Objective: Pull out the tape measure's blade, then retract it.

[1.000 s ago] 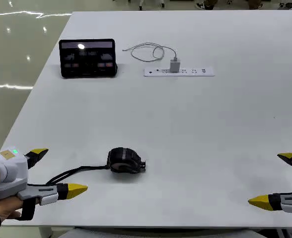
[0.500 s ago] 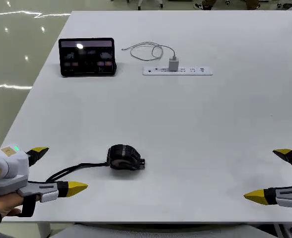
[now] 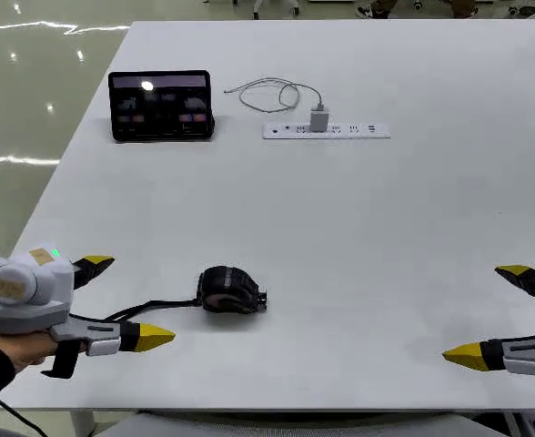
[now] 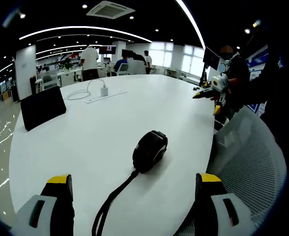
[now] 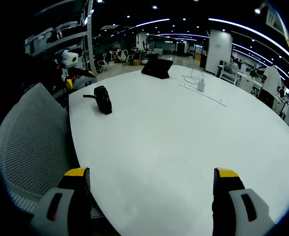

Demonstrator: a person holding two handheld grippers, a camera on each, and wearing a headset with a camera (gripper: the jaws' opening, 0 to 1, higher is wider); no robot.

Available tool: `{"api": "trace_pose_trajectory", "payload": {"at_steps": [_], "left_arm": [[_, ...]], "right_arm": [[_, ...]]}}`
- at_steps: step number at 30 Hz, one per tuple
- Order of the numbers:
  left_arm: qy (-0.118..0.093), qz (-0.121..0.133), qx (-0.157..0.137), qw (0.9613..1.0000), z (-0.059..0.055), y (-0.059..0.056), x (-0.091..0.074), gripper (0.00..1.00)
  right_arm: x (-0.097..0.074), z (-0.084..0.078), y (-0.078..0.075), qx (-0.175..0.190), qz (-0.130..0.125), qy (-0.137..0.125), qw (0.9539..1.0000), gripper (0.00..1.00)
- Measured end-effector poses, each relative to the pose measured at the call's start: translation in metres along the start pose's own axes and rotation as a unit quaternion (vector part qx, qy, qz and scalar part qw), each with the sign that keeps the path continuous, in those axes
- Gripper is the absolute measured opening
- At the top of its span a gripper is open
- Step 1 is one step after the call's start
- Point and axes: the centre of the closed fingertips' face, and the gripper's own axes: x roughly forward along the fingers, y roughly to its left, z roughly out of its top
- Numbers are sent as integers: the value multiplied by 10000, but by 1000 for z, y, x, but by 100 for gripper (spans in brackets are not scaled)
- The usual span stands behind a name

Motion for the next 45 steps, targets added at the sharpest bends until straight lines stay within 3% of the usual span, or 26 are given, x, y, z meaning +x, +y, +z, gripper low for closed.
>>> {"api": "trace_pose_trajectory", "payload": {"at_steps": [9,13,19,23,30,33,36,38,41,45], "left_arm": [[391,-421,513,9970,7,-10,22,100],[673,-720,1020,9899,12,-16,35,100],[1044,-1124,1459,9773,21,-23,52,100],[1288,-1171,1778,9686,26,-24,63,98],[1150,-1258,1902,9668,44,-34,71,98],[1355,-1223,1890,9649,38,-30,73,97],[1336,-1306,2334,9543,40,-29,75,88],[1456,-1350,2294,9529,37,-31,79,87],[1616,-1435,2488,9442,34,-32,84,86],[1811,-1593,2507,9375,34,-42,91,72]], "right_arm": [[11,12,4,-130,205,-31,9997,100],[20,22,8,-246,284,-126,9992,98],[35,38,19,-449,493,-168,9976,99],[43,49,26,-574,607,-194,9963,99],[44,65,30,-679,687,-303,9949,99],[45,65,31,-671,730,-319,9946,99],[50,65,39,-746,913,-336,9925,99],[55,64,46,-866,1021,-256,9907,100],[65,64,53,-1008,1195,-213,9875,99],[76,77,62,-1139,1301,-250,9846,99]]}}
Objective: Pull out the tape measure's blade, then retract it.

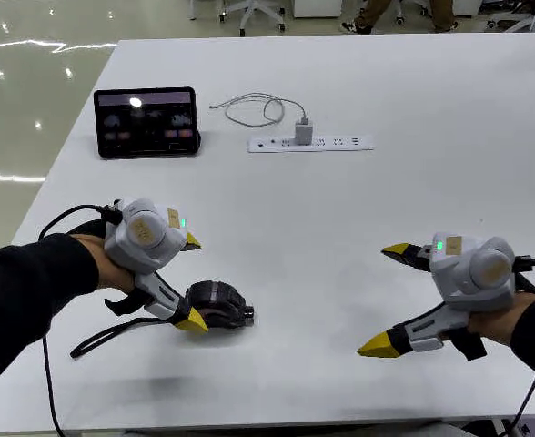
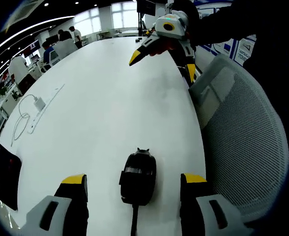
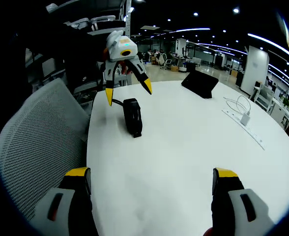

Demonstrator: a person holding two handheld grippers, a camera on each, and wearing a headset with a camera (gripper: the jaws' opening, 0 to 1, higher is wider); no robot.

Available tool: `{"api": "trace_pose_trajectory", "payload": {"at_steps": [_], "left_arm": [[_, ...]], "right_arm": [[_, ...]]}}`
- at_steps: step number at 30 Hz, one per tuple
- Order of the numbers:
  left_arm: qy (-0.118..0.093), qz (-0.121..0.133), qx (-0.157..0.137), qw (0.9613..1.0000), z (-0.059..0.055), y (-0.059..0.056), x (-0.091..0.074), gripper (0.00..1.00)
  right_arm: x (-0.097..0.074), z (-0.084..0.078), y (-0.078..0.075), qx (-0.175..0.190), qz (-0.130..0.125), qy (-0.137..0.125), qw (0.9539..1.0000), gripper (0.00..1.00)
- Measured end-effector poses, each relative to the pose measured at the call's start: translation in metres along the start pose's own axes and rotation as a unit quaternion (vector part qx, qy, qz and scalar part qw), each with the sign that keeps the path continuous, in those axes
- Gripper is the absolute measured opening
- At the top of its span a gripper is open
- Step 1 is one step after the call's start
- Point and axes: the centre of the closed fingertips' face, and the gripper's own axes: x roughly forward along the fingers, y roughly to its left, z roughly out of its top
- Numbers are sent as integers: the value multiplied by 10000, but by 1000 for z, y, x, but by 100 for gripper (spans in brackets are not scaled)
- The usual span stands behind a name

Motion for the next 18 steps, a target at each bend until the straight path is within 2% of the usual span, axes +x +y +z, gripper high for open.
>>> {"api": "trace_pose_trajectory", "payload": {"at_steps": [1,4,6,7,10,12,14,16,18], "left_arm": [[51,-7,24,10000,1,0,2,72],[448,-56,388,9982,-6,1,12,69],[574,-204,449,9971,-7,-5,16,64],[711,-253,450,9961,-11,-7,19,63],[800,-309,521,9950,-14,-8,27,62],[937,-242,750,9925,-18,-3,33,56],[1064,-354,735,9910,-21,-5,38,53],[1091,-332,761,9906,-19,-5,41,51],[1343,-242,711,9881,-25,-3,44,44]], "right_arm": [[2,4,0,-53,5,-34,10000,99],[11,19,3,-170,120,-93,9997,99],[16,25,6,-222,238,-128,9994,98],[22,28,6,-244,266,-131,9993,97],[34,35,8,-328,346,-119,9988,95],[44,37,9,-331,406,-73,9986,90],[55,38,10,-340,462,-19,9983,88],[64,39,12,-363,541,44,9979,88],[72,38,16,-506,653,154,9965,84]]}}
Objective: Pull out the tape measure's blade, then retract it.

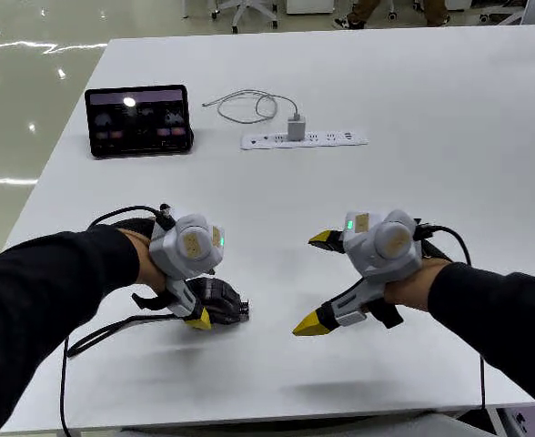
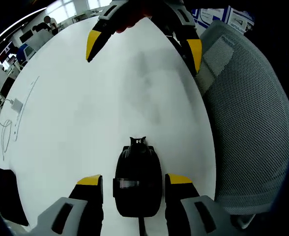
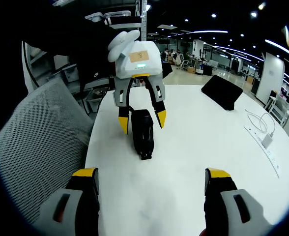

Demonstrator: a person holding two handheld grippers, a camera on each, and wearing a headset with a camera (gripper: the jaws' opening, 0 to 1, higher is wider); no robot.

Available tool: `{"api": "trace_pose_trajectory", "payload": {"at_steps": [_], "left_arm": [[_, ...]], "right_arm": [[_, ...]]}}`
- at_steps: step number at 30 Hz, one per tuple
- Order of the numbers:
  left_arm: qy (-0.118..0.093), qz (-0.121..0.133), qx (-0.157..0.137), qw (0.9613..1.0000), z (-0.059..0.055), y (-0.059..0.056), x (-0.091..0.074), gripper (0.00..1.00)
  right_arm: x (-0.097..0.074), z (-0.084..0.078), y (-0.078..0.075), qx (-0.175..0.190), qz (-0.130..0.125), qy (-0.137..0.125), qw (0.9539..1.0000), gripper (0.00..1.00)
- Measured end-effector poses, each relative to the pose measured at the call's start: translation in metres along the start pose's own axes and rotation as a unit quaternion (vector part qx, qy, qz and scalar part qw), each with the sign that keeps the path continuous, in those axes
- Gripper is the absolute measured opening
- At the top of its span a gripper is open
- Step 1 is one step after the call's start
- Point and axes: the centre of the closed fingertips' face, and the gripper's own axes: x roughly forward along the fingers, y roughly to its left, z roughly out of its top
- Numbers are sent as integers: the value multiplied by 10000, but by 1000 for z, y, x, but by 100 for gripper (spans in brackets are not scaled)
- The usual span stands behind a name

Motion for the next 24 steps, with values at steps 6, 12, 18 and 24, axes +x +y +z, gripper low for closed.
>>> {"api": "trace_pose_trajectory", "payload": {"at_steps": [6,12,18,24], "left_arm": [[211,161,205,9994,-2,0,10,34],[183,87,86,9998,-3,1,8,33],[185,16,25,9998,-2,0,8,33],[284,75,11,9996,-3,0,8,33]], "right_arm": [[25,-4,11,-152,253,141,9995,70],[50,-1,16,-214,342,119,9991,55],[76,-1,19,-457,480,313,9973,41],[91,-13,17,-472,511,549,9961,33]]}}
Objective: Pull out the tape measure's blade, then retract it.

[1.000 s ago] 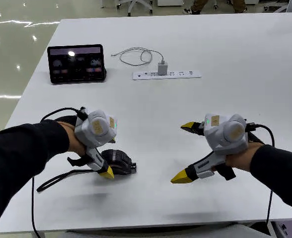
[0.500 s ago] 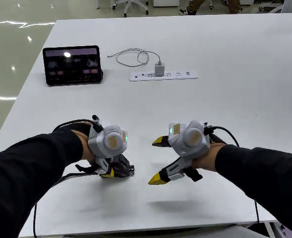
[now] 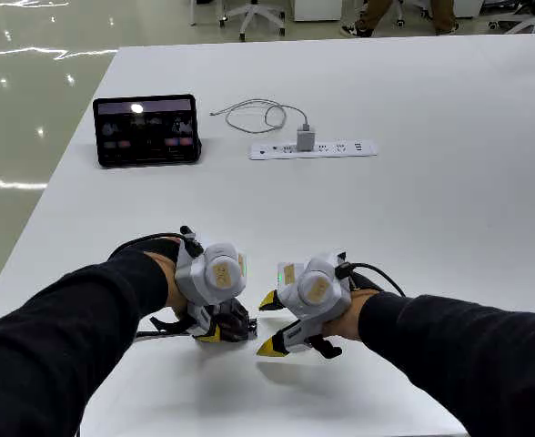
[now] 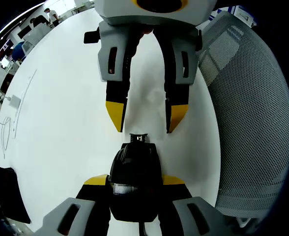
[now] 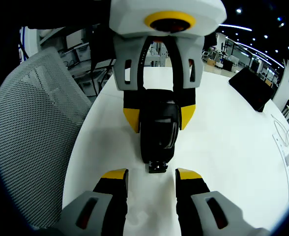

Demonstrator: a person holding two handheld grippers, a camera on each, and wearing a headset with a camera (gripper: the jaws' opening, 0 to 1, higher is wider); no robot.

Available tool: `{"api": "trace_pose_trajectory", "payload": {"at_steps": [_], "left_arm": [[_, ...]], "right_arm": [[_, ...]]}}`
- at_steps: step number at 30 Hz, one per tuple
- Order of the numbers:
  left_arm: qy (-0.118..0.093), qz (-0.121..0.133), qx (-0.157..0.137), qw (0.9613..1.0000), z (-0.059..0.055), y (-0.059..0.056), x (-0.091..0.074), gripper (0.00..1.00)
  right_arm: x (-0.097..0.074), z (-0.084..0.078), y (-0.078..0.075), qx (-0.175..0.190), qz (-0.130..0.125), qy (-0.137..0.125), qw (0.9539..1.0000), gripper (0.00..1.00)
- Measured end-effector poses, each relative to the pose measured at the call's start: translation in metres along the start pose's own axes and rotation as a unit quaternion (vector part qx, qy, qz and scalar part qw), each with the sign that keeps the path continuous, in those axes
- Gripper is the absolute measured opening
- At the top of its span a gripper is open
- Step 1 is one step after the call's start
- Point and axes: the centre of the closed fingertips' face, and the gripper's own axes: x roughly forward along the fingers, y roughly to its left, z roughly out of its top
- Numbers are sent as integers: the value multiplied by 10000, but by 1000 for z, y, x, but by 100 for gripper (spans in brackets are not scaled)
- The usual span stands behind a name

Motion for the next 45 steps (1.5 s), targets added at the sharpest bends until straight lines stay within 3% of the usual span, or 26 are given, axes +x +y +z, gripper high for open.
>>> {"api": "trace_pose_trajectory", "payload": {"at_steps": [2,7,10,14,20,29,31,32,33,35,42,43,45], "left_arm": [[0,-18,-10,10000,0,1,0,33],[-13,-92,-41,9999,0,1,0,33],[-19,-99,-49,9999,0,0,0,33],[-23,-68,-49,10000,0,0,0,33],[-191,-49,-220,9996,0,2,-1,33],[-277,-52,-235,9993,1,2,0,33],[-267,-70,-169,9995,1,1,0,33],[-268,-61,-202,9994,1,1,-1,33],[-272,-59,-209,9994,1,1,-1,33],[-286,-65,-225,9993,1,1,-1,33],[-300,-63,-257,9992,1,2,0,33],[-296,-51,-261,9992,1,2,0,33],[-314,-19,-255,9992,0,1,0,33]], "right_arm": [[2,3,-3,115,-24,-110,9999,29],[9,1,-8,14,-49,-21,10000,19],[12,3,-5,24,84,-56,9999,12],[12,2,-6,-12,123,-93,9999,11],[9,-2,-6,-59,111,133,9998,8],[3,-11,-7,-61,85,240,9997,8],[5,-11,-3,244,132,220,9994,10],[5,-9,-6,-104,73,255,9996,10],[6,-8,-6,-155,57,276,9995,11],[8,-8,-5,-46,62,387,9992,12],[18,1,-7,-183,-9,217,9996,12],[17,1,-7,159,10,185,9997,12],[15,-1,-9,405,2,122,9991,11]]}}
